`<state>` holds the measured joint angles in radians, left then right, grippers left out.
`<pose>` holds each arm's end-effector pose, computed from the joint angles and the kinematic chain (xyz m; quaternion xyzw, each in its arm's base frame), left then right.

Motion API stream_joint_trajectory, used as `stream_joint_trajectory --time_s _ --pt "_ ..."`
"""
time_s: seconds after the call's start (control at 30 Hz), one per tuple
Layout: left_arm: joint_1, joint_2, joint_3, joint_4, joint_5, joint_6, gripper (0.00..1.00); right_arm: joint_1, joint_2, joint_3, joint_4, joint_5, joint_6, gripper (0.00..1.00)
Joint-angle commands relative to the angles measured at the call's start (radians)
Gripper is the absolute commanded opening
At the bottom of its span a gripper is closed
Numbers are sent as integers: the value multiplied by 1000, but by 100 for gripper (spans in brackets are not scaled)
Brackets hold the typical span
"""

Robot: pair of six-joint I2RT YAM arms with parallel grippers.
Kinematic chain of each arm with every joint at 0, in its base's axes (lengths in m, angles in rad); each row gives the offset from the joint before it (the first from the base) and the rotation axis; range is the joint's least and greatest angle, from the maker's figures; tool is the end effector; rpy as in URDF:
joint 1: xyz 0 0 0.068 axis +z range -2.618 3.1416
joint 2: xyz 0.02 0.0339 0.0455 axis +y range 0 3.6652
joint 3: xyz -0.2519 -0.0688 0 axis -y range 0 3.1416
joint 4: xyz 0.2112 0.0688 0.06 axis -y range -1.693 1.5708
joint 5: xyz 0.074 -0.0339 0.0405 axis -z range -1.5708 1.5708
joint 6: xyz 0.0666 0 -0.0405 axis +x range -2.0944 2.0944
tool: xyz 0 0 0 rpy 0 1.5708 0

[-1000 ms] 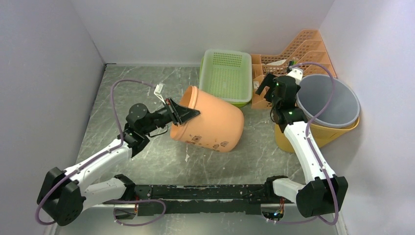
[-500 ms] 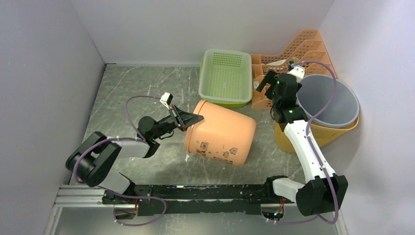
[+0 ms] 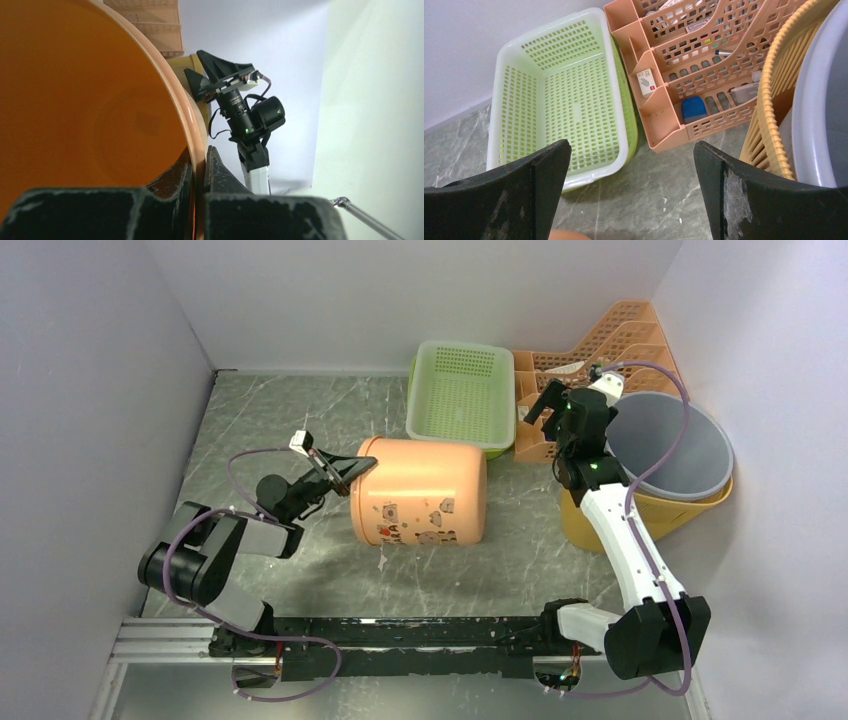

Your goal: Turn the large container upside down

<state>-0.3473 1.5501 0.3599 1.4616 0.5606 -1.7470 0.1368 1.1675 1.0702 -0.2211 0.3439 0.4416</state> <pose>0.2461 -0.1268 0.2265 -0.2059 0.5866 -0.7463 0.2377 0.2676 0.0142 0.3416 0.2203 0.7738 0.0318 0.5930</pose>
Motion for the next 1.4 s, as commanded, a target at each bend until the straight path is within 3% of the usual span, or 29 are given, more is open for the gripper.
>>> stream_joint_trajectory --time_s 0.0,0.37,0.77,1.37 --pt "78 42 -48 351 119 -5 7 -11 11 -13 34 3 8 95" --pt "224 140 -111 353 237 109 8 -8 24 -29 40 -28 5 95" --pt "358 281 -119 352 280 222 48 -8 51 -56 69 -66 8 95" --pt "404 509 25 347 269 271 54 -7 57 -50 51 -91 -18 96"
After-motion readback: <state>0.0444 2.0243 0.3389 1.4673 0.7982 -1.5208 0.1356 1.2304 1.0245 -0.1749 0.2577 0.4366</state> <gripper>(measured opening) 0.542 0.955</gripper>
